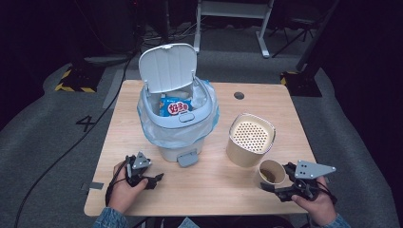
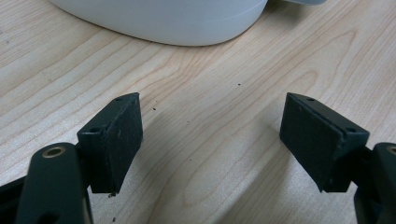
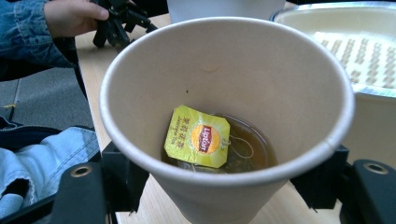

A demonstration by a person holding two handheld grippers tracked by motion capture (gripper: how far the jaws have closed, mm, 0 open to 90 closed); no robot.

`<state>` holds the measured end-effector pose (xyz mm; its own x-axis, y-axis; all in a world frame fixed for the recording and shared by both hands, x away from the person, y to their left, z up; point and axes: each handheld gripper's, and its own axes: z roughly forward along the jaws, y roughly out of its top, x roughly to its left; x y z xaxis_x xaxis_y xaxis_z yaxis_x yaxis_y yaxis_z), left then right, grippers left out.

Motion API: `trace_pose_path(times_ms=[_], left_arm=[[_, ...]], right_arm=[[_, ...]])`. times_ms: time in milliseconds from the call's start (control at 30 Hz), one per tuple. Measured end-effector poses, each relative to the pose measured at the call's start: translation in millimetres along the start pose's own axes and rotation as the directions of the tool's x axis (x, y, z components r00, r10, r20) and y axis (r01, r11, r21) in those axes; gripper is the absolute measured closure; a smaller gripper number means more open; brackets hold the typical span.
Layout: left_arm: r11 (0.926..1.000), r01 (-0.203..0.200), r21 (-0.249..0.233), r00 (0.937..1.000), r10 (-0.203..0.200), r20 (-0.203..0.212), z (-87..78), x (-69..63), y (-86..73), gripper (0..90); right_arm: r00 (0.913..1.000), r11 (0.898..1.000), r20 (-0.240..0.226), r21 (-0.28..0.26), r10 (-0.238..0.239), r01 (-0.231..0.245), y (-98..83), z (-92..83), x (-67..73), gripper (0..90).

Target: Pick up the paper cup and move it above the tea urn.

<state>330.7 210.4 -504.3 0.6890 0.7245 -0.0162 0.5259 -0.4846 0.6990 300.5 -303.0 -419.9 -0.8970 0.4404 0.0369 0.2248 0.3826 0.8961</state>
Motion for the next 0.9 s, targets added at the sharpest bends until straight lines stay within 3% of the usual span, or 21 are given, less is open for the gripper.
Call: trace_pose_path(times_ms=[533,900], left_arm=[[0.9999,0.011,-0.001,0.9999,-0.011,-0.004,0.3,-0.6,0.1,21.7],[1.0000,0.008,-0.002,1.0000,-0.008,-0.004,0.4,-0.2,0.2,21.7]], right_arm=[[0.9982,1.000,0.059,-0.009,-0.007,0.008,52.7,-15.3,-18.1,30.5],[0.9925,1.000,0.121,-0.023,0.015,-0.012,80.4,-22.0,-41.9,30.6]])
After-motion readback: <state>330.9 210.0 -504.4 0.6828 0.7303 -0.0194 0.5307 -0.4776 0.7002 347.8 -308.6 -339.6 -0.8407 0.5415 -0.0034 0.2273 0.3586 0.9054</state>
